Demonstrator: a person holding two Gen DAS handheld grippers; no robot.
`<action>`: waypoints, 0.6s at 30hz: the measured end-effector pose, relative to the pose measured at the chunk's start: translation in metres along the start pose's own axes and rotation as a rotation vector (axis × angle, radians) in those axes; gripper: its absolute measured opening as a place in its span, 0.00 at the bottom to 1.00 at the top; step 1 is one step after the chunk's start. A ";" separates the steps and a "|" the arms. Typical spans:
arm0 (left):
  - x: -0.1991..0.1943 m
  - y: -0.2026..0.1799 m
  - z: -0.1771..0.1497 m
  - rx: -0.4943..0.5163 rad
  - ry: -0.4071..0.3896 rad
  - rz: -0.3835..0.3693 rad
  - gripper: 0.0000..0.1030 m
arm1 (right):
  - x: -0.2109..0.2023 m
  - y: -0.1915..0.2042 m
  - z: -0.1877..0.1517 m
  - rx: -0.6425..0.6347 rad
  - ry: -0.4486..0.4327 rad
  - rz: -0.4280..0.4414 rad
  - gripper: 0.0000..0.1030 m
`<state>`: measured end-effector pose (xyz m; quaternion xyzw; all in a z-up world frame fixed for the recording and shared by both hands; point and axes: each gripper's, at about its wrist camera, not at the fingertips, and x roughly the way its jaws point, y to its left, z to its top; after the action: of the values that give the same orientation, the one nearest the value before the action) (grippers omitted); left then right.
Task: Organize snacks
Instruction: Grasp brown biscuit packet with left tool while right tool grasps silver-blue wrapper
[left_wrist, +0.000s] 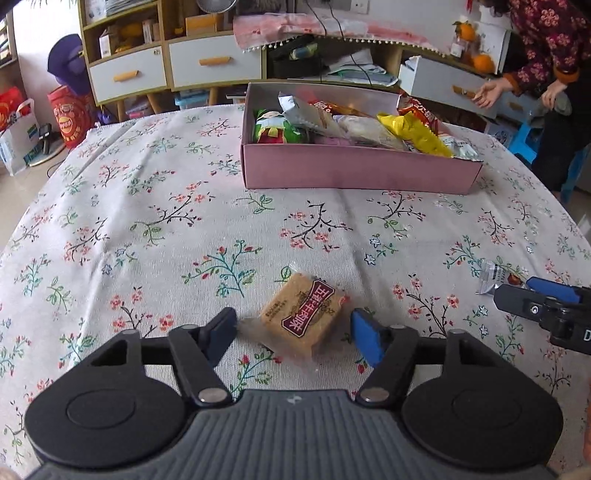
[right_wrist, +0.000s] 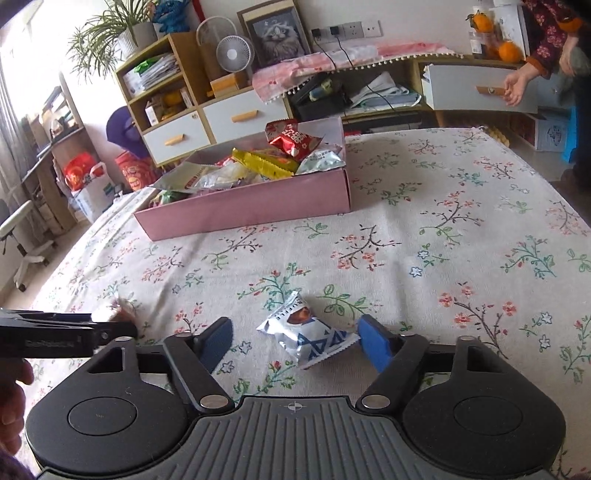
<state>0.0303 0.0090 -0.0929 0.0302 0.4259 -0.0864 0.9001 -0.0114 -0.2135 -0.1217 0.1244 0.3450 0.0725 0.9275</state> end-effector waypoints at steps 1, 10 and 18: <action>-0.001 0.000 0.000 -0.002 -0.002 -0.002 0.58 | 0.000 0.001 0.000 -0.012 -0.001 -0.008 0.64; -0.008 0.002 -0.004 -0.010 -0.024 -0.005 0.49 | 0.001 0.006 0.000 -0.009 0.010 -0.018 0.33; -0.009 0.006 -0.003 -0.041 -0.019 -0.021 0.43 | 0.002 0.011 -0.002 0.031 0.014 0.026 0.30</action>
<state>0.0236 0.0163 -0.0874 0.0063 0.4194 -0.0876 0.9035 -0.0115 -0.2026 -0.1218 0.1427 0.3508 0.0799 0.9221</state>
